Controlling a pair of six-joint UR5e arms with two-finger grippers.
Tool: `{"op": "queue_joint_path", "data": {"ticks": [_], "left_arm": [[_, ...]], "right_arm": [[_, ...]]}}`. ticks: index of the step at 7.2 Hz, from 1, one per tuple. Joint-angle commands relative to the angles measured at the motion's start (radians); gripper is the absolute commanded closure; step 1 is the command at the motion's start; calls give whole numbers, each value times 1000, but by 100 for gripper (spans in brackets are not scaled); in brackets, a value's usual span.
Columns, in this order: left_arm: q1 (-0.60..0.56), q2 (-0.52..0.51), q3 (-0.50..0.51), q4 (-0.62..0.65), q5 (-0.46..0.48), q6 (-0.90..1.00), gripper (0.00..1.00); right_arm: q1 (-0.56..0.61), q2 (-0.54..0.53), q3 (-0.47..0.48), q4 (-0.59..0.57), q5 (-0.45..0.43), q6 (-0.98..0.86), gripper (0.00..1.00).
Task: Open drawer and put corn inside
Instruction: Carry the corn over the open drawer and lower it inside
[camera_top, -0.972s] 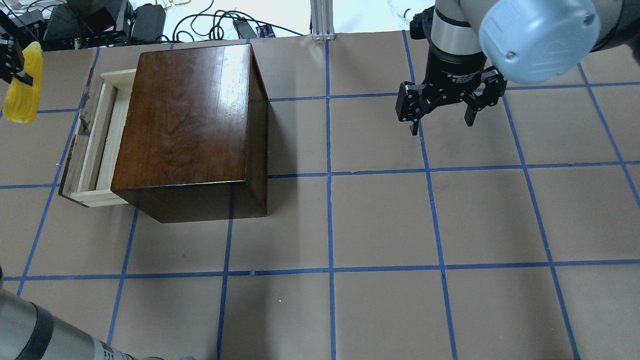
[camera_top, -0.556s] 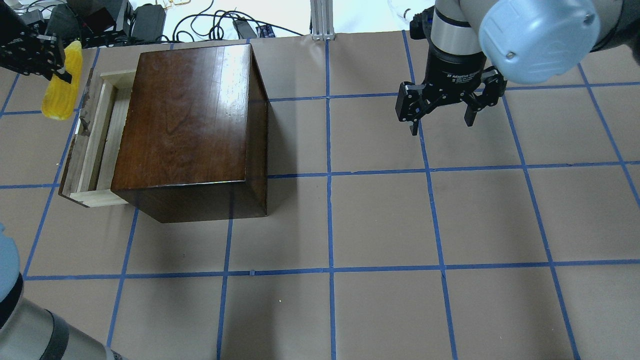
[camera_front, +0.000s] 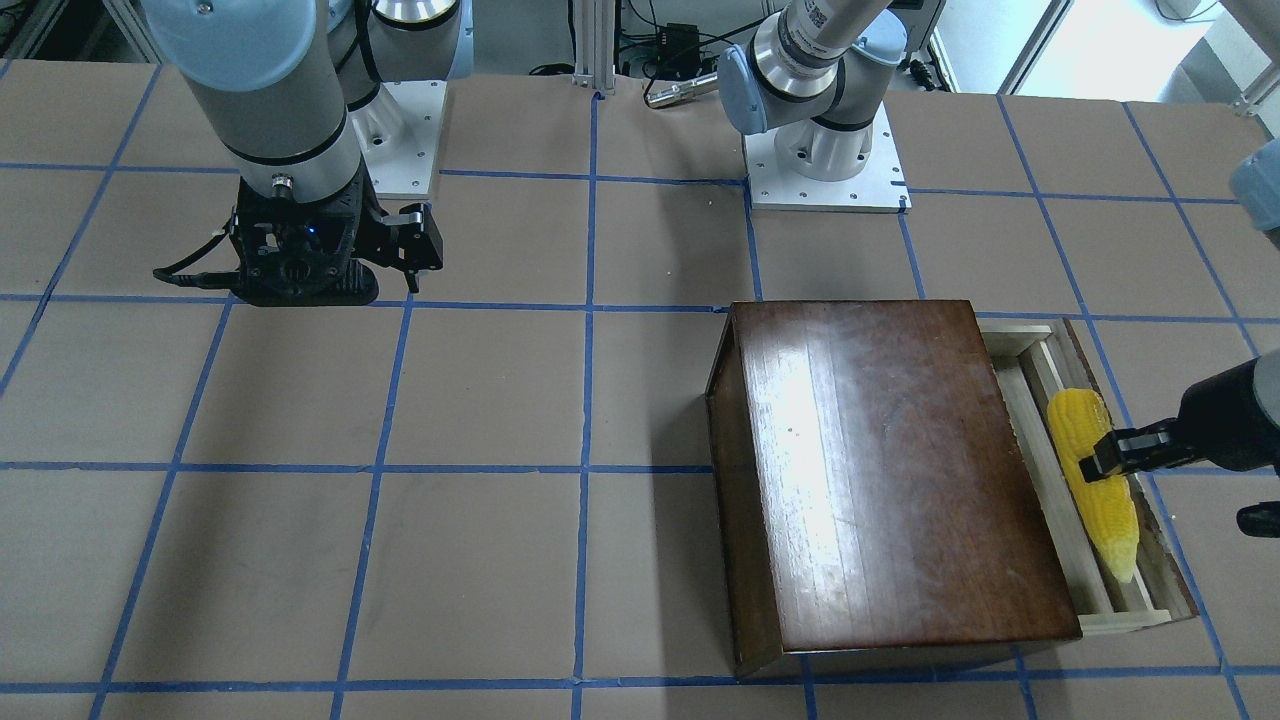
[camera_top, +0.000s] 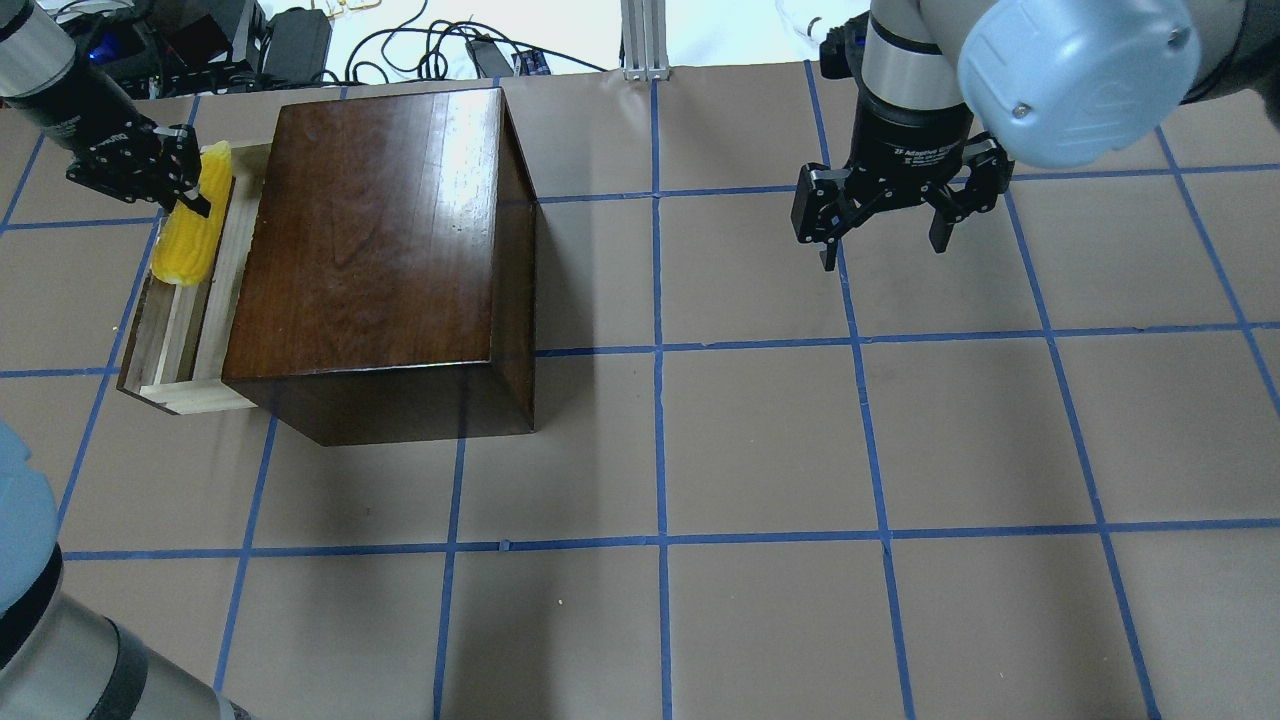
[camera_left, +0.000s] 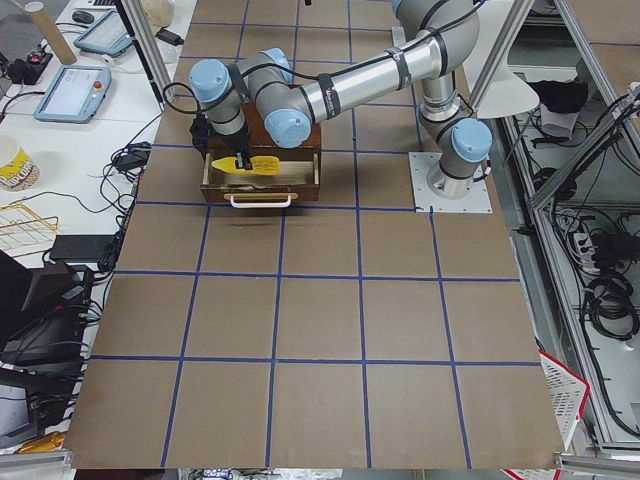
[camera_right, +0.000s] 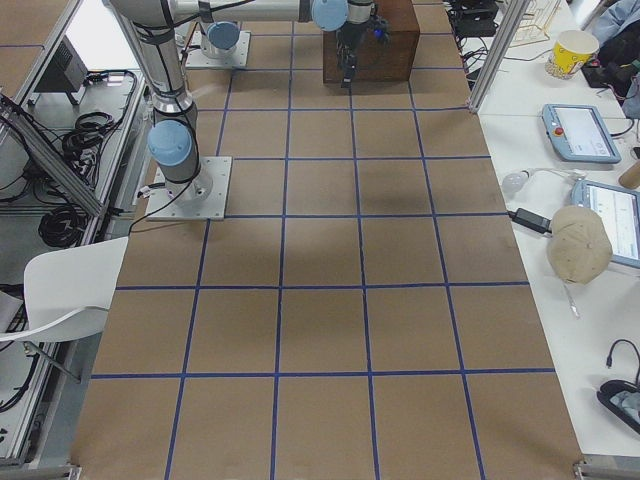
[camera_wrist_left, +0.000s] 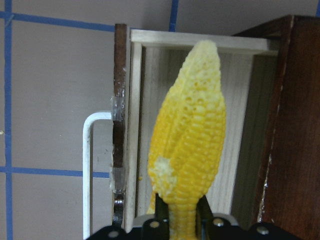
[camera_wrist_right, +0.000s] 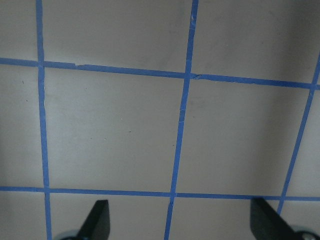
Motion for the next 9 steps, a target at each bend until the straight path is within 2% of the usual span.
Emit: {"op": "queue_joint_path", "data": {"ticks": [1,3,4,5,6,7,9], "left_arm": [[0,-15,-22,9,-31,-17,100],[0,-28,-37,11,-28,-17,98],[0,-38,-37,11,-29,-23,89],[0,-38,-37,11,-31,-42,59],[0,-38,-37,11,-31,-43,3],[0,-35,-37,9,-29,-43,0],[-9,-7,-31,-2,-14,-45,0]], "right_arm": [[0,0,0,0,0,0,0],[0,0,0,0,0,0,0],[0,0,0,0,0,0,0],[0,0,0,0,0,-1,0],[0,0,0,0,0,0,0],[0,0,0,0,0,-1,0],[0,0,0,0,2,-1,0]]}}
